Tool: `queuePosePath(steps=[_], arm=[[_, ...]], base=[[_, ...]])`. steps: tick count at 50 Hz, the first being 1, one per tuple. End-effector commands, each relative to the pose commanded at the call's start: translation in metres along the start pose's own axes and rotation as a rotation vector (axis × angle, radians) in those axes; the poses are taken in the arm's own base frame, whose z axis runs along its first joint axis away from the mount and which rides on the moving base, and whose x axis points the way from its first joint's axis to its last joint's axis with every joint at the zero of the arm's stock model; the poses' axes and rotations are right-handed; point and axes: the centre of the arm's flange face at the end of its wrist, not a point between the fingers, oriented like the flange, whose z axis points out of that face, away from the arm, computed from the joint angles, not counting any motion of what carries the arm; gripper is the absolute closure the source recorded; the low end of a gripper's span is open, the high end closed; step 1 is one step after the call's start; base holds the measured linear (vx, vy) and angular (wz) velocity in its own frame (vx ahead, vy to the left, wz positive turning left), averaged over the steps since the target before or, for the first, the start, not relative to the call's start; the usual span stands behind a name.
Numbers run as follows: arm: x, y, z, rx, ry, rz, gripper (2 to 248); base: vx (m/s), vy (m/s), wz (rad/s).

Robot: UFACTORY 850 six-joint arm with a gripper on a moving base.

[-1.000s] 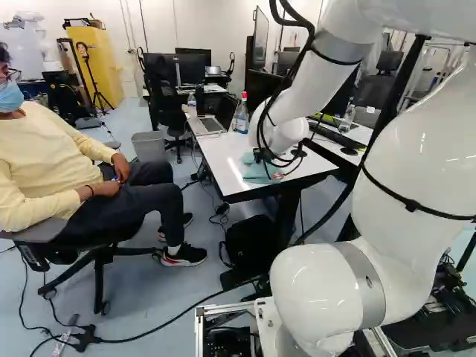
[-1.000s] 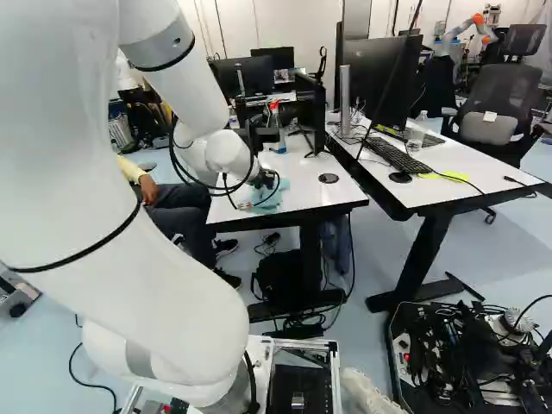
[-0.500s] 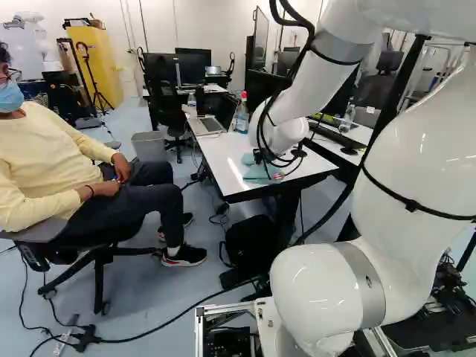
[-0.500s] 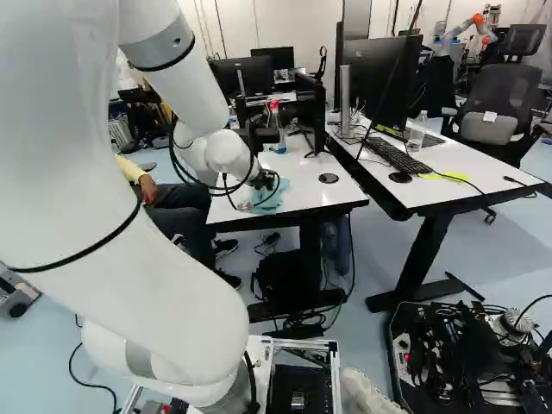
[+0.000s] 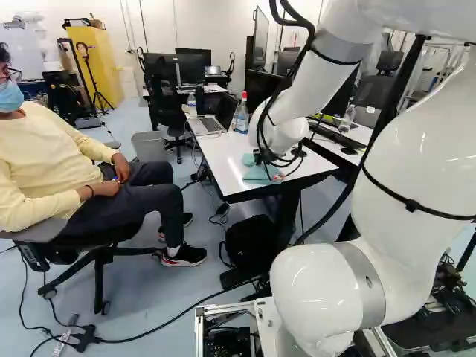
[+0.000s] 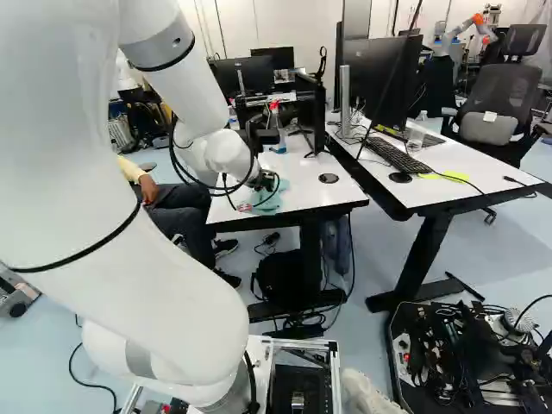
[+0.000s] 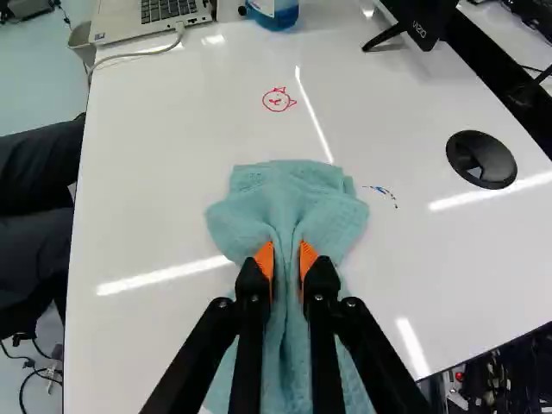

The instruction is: Clean the table with the green towel

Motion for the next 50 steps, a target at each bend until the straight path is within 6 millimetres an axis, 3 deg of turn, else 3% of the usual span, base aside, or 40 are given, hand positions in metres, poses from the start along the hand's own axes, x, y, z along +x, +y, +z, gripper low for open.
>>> queuePosePath(steps=[14, 32, 50], arm=[[-0.003, 0.005, -0.002, -0.008, 0.000, 0.008, 196], [-0.016, 0.029, -0.014, -0.050, 0.001, 0.054, 196], [-0.006, 0.057, -0.006, -0.095, 0.000, 0.103, 196]], base=[[0.000, 0.000, 0.000], [0.000, 0.000, 0.000], [0.000, 0.000, 0.000]])
